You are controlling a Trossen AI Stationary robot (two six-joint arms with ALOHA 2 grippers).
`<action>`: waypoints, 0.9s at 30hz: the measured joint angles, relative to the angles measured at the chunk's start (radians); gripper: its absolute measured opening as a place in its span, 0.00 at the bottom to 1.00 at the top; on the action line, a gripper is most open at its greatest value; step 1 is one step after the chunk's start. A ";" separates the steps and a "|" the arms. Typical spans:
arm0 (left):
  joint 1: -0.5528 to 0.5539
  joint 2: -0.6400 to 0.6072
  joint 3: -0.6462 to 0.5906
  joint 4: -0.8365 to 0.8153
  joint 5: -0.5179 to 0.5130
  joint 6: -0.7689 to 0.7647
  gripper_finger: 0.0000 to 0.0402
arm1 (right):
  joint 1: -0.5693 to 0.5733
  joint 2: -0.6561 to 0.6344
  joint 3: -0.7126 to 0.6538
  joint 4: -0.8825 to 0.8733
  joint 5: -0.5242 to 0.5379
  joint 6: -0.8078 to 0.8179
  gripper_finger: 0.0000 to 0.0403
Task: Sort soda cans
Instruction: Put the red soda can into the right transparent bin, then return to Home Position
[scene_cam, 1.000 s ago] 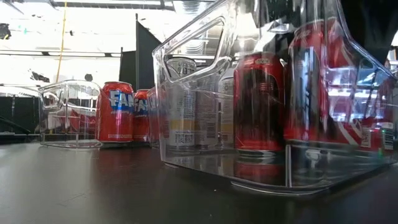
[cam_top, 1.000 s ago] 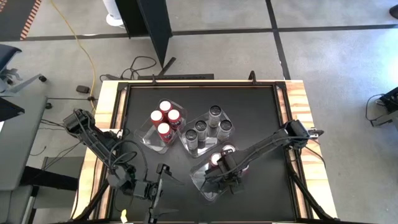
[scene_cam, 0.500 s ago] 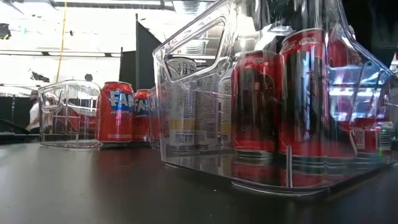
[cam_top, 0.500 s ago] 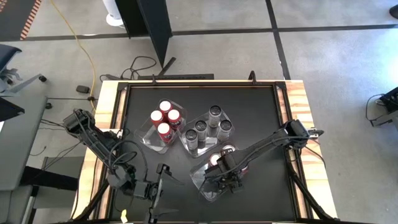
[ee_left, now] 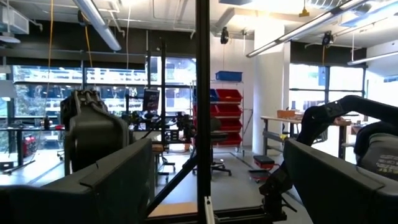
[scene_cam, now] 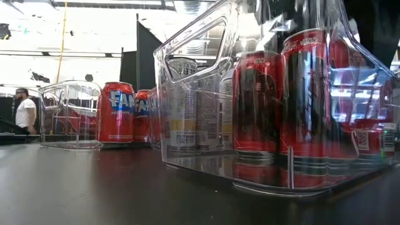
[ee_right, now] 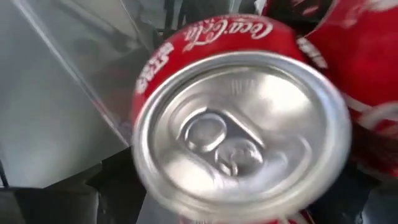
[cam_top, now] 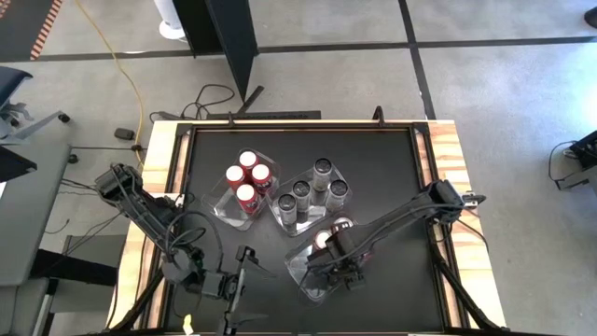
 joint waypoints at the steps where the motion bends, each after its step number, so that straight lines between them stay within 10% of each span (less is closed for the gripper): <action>1: 0.001 0.000 0.000 0.000 0.000 0.000 0.90 | 0.002 0.000 0.016 -0.011 0.011 0.000 0.94; 18: 0.008 0.000 0.000 -0.009 -0.032 -0.025 0.89 | 0.130 -0.021 0.331 -0.169 0.302 0.045 0.92; 27: 0.040 -0.087 0.000 -0.243 -0.126 -0.124 0.61 | 0.341 -0.219 0.377 -0.026 0.620 0.158 0.64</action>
